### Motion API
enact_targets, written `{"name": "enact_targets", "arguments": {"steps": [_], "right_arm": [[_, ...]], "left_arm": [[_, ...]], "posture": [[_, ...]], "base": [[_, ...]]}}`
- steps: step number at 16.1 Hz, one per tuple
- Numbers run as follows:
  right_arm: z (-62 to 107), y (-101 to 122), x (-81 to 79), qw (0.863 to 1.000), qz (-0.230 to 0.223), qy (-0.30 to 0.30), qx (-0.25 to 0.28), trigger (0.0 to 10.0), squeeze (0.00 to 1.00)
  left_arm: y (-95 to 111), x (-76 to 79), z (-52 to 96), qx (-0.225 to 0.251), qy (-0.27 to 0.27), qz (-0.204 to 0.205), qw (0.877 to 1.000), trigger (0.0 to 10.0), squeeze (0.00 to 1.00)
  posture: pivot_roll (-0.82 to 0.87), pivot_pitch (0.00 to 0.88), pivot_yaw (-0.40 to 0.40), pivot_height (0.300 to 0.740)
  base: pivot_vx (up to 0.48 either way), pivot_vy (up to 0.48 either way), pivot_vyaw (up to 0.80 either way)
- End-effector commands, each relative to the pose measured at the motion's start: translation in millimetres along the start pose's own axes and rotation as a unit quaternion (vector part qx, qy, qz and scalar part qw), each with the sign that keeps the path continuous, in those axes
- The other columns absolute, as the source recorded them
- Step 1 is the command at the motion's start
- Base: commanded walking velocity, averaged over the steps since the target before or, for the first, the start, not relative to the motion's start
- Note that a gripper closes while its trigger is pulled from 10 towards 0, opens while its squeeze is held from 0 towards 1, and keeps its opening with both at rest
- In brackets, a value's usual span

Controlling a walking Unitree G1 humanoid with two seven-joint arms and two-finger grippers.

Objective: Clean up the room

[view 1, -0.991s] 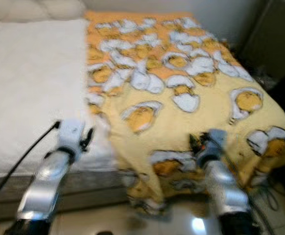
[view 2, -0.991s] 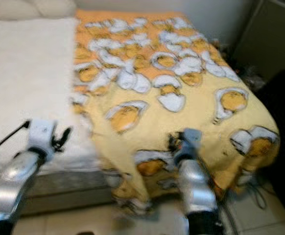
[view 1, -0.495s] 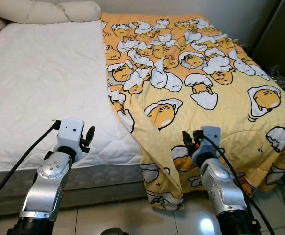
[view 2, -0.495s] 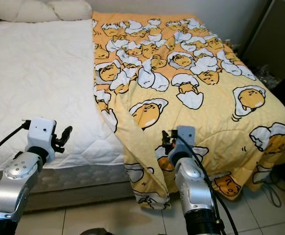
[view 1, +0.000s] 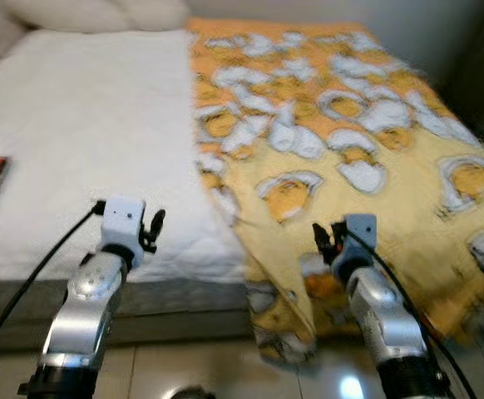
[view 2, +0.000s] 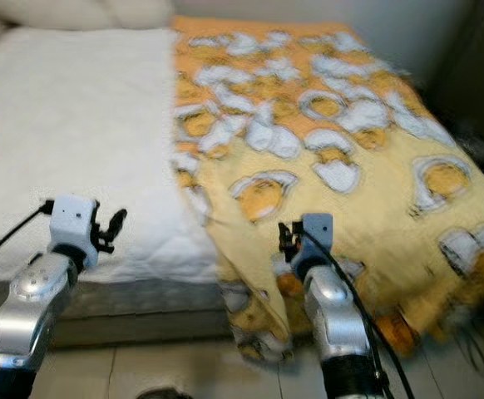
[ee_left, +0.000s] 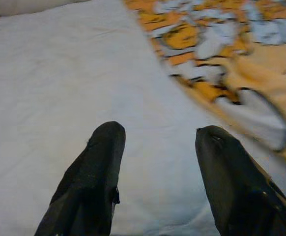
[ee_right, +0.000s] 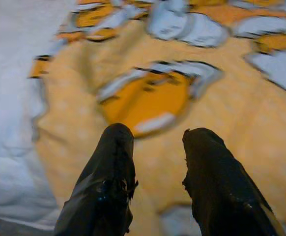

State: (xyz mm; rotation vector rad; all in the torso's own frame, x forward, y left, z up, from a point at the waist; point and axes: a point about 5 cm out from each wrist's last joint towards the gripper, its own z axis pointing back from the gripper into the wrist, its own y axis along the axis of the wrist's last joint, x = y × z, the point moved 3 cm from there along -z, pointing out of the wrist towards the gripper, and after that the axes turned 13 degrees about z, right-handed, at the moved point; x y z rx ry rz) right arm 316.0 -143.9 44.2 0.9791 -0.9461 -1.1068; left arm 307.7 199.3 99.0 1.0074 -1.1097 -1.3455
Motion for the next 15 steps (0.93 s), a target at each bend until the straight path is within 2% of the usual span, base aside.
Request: {"name": "enact_targets", "arguments": {"steps": [1,3,5,7,8,9,10,12,13,15], "right_arm": [[-2.6,6.8,-3.7,1.0,0.012,0.015,0.006,10.0,0.0],[-2.7,7.6,-3.9,1.0,0.019,0.019,0.006,10.0,0.0],[-1.4,7.9,-0.4,1.0,0.002,0.01,0.004,10.0,0.0],[-0.2,7.7,-1.0,0.999,0.019,0.028,-0.003,10.0,0.0],[-0.6,7.8,-2.7,0.999,0.031,0.04,-0.002,10.0,0.36],[-3.7,3.6,-5.0,0.996,0.06,0.063,-0.017,10.0,1.0],[-5.1,1.7,-5.3,0.995,0.069,0.071,-0.026,10.0,1.0],[-11.7,-11.0,-10.6,0.983,0.091,0.134,-0.088,10.0,1.0],[-13.8,-15.4,-11.6,0.978,0.098,0.147,-0.108,10.0,1.0],[-24.1,-24.4,-12.7,0.962,0.149,0.165,-0.162,10.0,1.0]], "left_arm": [[0.7,-1.6,0.2,0.001,0.001,0.002,1.0,10.0,0.0],[1.4,-1.3,0.1,0.002,-0.001,-0.001,1.0,10.0,0.0],[1.9,-0.4,1.7,0.001,-0.004,-0.005,1.0,10.0,0.0],[-0.5,3.3,4.8,-0.013,-0.017,-0.015,1.0,10.0,0.0],[-0.4,3.8,5.2,-0.013,-0.021,-0.017,1.0,10.0,0.0],[-0.5,6.4,6.5,-0.017,-0.037,-0.023,0.999,10.0,0.0],[-0.6,7.5,6.9,-0.02,-0.044,-0.025,0.999,10.0,0.0],[-5.0,14.9,10.1,-0.054,-0.101,-0.054,0.992,10.0,0.0],[-7.1,16.2,11.0,-0.067,-0.117,-0.059,0.989,10.0,0.0],[-9.6,21.2,14.9,-0.102,-0.175,-0.073,0.977,10.0,0.0]], "posture": [[0.03,0.0,-0.014,0.74],[0.03,0.0,-0.014,0.74],[0.03,0.0,-0.018,0.74],[0.04,0.0,-0.018,0.74],[0.04,0.0,-0.018,0.74],[0.04,0.0,-0.024,0.74],[0.04,0.0,-0.027,0.74],[0.05,0.0,-0.029,0.74],[0.05,0.0,-0.029,0.74],[0.04,0.0,-0.009,0.74]], "base": [[0.307,0.0,0.8],[0.311,0.0,0.8],[0.154,0.0,0.0],[0.0,0.0,0.0],[0.0,0.0,0.0],[0.0,0.0,0.0],[0.0,0.0,0.0],[0.0,0.0,0.0],[0.0,0.0,0.0],[0.0,0.0,0.0]]}}
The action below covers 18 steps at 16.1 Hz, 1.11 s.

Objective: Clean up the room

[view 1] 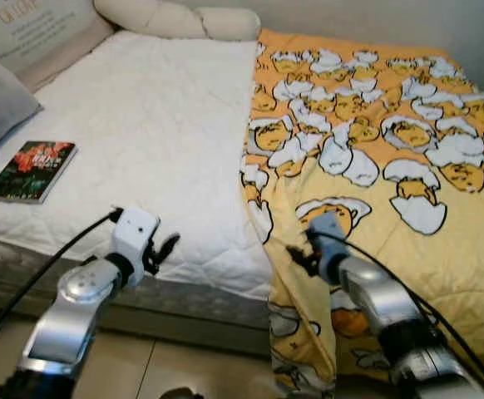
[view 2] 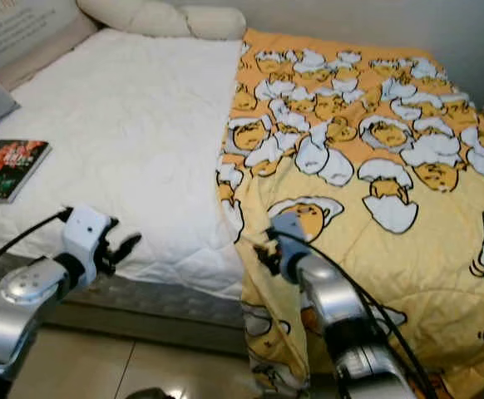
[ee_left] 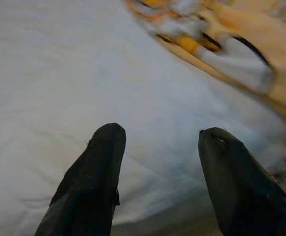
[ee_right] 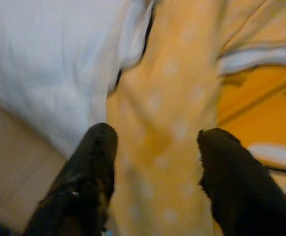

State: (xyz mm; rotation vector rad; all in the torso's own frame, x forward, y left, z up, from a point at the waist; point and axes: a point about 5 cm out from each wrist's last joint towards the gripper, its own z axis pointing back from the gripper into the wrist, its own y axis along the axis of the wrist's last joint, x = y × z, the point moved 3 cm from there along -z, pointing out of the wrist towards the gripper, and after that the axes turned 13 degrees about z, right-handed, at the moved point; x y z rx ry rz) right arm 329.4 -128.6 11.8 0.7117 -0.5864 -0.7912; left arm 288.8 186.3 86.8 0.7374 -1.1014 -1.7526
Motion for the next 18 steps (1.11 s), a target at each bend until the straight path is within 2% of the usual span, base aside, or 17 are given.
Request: {"name": "enact_targets", "arguments": {"steps": [1,2,3,4,6,8,10,11,12,18], "right_arm": [[-4.5,-1.2,3.8,0.999,0.033,-0.004,-0.027,10.0,1.0],[-7.6,-0.8,3.4,0.998,0.045,-0.003,-0.039,10.0,1.0],[-12.0,-2.5,0.4,0.996,0.058,0.004,-0.064,10.0,0.9],[-13.8,-3.4,-2.4,0.995,0.062,0.01,-0.073,10.0,0.02],[-17.4,-6.7,-9.3,0.992,0.081,0.02,-0.094,10.0,0.0],[-19.5,-10.2,-9.0,0.988,0.108,0.001,-0.108,10.0,0.0],[-19.8,-10.9,-8.1,0.988,0.11,-0.008,-0.11,10.0,0.0],[-20.0,-14.1,-5.2,0.985,0.121,-0.031,-0.115,3.0,0.0],[-20.0,-15.3,-4.6,0.985,0.122,-0.036,-0.116,0.0,0.0],[-21.7,-15.6,-7.5,0.987,0.116,-0.042,-0.103,0.0,0.0]], "left_arm": [[6.0,9.6,1.1,-0.006,-0.045,-0.012,0.999,10.0,0.0],[5.4,11.9,2.5,-0.017,-0.064,-0.019,0.998,10.0,0.0],[2.2,17.2,6.5,-0.04,-0.103,-0.032,0.993,10.0,0.0],[0.4,20.1,8.7,-0.052,-0.122,-0.037,0.99,10.0,0.0],[-2.3,24.6,11.7,-0.078,-0.153,-0.044,0.984,10.0,0.0],[-1.8,26.1,10.6,-0.088,-0.161,-0.048,0.982,10.0,0.0],[-1.8,26.5,10.1,-0.09,-0.162,-0.05,0.981,10.0,0.0],[-2.3,28.4,9.5,-0.095,-0.165,-0.054,0.98,10.0,0.0],[-2.2,30.1,10.2,-0.097,-0.169,-0.055,0.979,10.0,0.0],[-2.5,34.3,13.4,-0.105,-0.181,-0.058,0.976,10.0,0.0]], "posture": [[0.04,0.0,-0.007,0.74],[0.04,0.0,-0.004,0.74],[0.04,0.0,-0.003,0.74],[0.04,0.0,0.0,0.74],[0.04,0.0,0.004,0.74],[0.04,0.0,-0.002,0.74],[0.04,0.0,-0.004,0.74],[0.05,0.0,-0.014,0.74],[0.06,0.0,-0.017,0.74],[0.07,0.0,-0.021,0.74]], "base": [[0.0,0.0,0.0],[0.0,0.0,0.0],[0.0,0.0,0.0],[0.0,0.0,0.0],[0.0,0.0,0.0],[0.0,0.0,0.0],[0.0,0.0,0.0],[0.0,0.0,0.0],[0.0,0.0,0.0],[0.0,0.0,0.0]]}}
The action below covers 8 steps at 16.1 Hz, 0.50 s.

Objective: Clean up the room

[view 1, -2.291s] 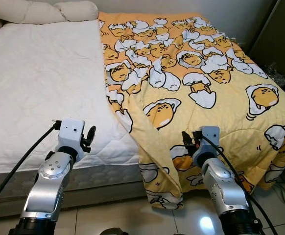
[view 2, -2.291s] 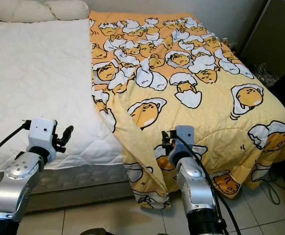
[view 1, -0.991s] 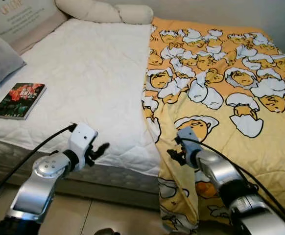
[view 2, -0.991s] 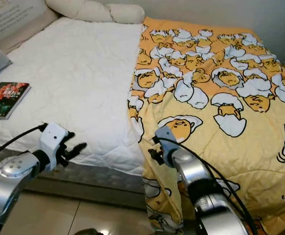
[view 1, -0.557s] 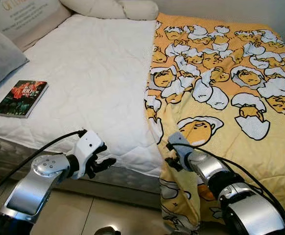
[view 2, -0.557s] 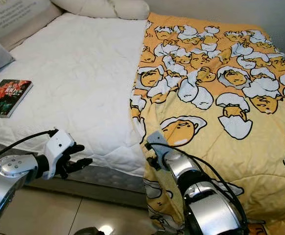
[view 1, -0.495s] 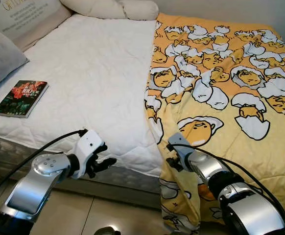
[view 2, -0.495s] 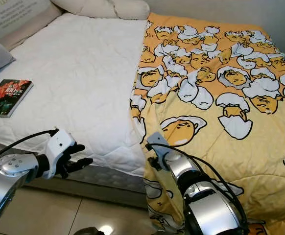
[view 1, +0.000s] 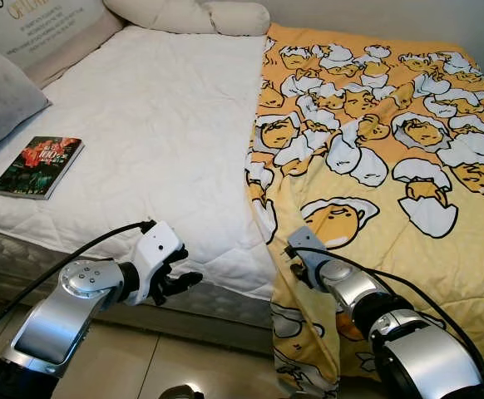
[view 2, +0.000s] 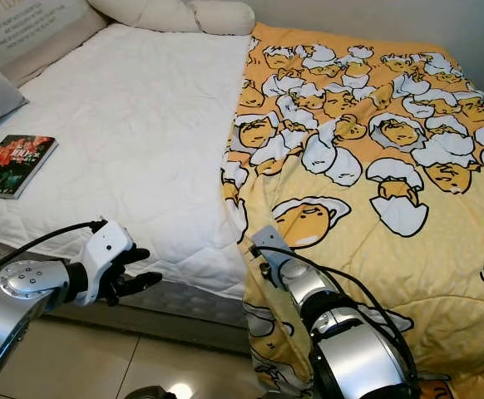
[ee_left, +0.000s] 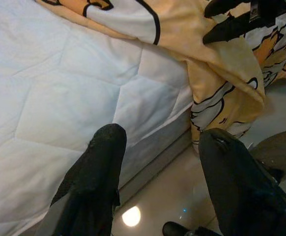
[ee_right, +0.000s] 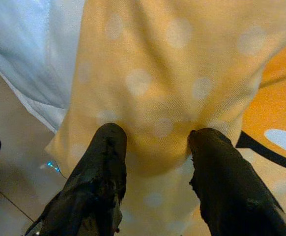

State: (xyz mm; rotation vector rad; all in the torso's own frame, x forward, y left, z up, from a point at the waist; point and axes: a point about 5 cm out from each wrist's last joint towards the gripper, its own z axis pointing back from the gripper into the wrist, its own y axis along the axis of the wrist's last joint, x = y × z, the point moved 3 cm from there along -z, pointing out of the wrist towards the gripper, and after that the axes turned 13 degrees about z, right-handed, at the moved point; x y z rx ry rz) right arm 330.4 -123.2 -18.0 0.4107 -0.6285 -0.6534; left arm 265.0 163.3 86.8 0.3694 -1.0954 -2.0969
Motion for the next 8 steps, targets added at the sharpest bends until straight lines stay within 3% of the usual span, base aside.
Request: {"name": "enact_targets", "arguments": {"steps": [1,8], "right_arm": [[-0.1,3.7,2.3,1.0,0.0,-0.005,0.005,0.0,0.0],[-0.6,7.8,-2.8,1.0,-0.012,0.012,0.022,0.0,0.0]], "left_arm": [[2.4,4.2,1.4,-0.002,-0.009,-0.012,1.0,10.0,0.0],[0.7,6.7,2.8,-0.008,-0.021,-0.012,1.0,10.0,0.0]], "posture": [[0.07,0.0,-0.021,0.74],[0.06,0.0,-0.012,0.74]], "base": [[0.0,0.0,0.0],[0.0,0.0,0.0]]}}
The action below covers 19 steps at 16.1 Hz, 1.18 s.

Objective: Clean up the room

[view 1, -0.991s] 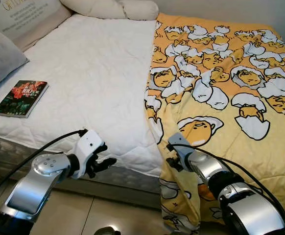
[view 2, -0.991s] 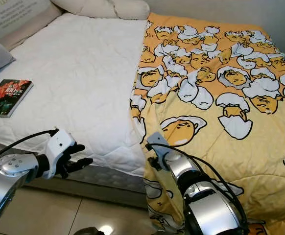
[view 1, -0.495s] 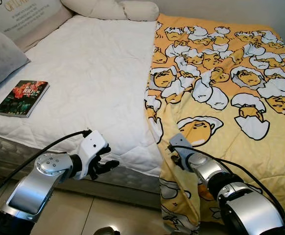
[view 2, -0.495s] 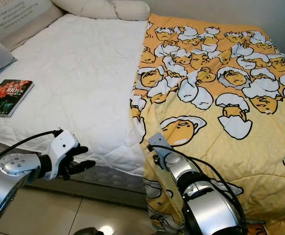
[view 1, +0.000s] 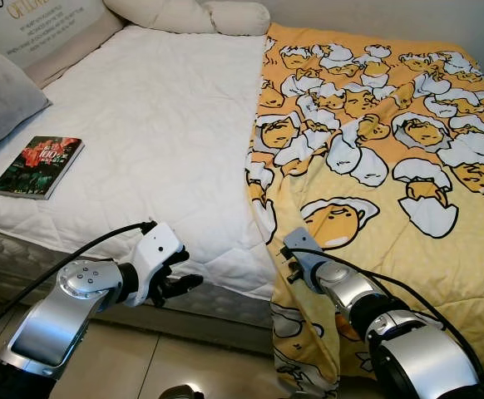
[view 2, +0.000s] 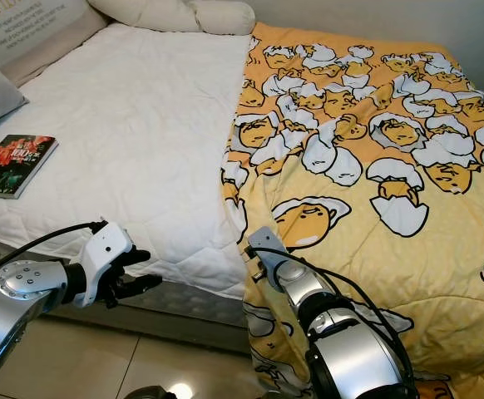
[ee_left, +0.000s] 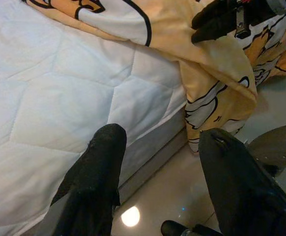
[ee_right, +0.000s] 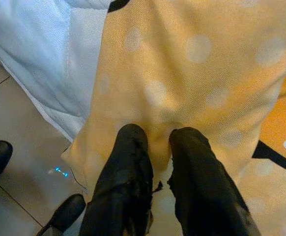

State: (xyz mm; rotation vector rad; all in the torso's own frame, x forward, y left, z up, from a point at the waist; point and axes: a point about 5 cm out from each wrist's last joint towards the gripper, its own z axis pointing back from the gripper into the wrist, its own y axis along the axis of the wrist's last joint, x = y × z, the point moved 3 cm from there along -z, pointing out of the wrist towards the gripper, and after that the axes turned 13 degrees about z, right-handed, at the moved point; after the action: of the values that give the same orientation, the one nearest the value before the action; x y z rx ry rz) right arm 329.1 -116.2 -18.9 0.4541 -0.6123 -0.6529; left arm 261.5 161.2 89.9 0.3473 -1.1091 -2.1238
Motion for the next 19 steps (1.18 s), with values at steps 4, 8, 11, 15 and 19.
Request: {"name": "enact_targets", "arguments": {"steps": [4,8,11,15,19], "right_arm": [[1.2,2.0,3.8,1.0,-0.019,0.013,0.017,0.0,0.0],[3.9,13.2,2.9,0.993,-0.076,0.061,0.07,0.0,0.0],[8.1,19.8,-2.9,0.985,-0.051,0.129,0.098,0.0,0.0],[9.1,23.9,1.7,0.987,0.023,0.12,0.1,10.0,0.0],[4.2,26.0,-13.4,0.989,0.052,0.112,0.082,10.0,1.0]], "left_arm": [[-0.6,0.1,0.4,-0.01,-0.006,-0.007,1.0,10.0,0.0],[0.5,-4.5,1.3,-0.008,0.002,-0.006,1.0,10.0,0.0],[-0.5,-7.5,1.6,-0.008,0.009,-0.004,1.0,10.0,0.0],[2.3,-10.2,-0.2,-0.004,0.012,-0.005,1.0,10.0,0.0],[0.8,-8.7,-1.0,-0.009,0.009,-0.007,1.0,10.0,0.0]], "posture": [[0.06,0.0,0.0,0.74],[0.05,0.0,-0.002,0.74],[0.05,0.0,0.002,0.74],[0.05,0.0,0.005,0.74],[0.05,0.0,0.008,0.74]], "base": [[0.0,0.0,0.0],[0.0,0.0,0.0],[0.0,0.0,0.0],[0.0,0.0,0.0],[0.0,0.0,0.0]]}}
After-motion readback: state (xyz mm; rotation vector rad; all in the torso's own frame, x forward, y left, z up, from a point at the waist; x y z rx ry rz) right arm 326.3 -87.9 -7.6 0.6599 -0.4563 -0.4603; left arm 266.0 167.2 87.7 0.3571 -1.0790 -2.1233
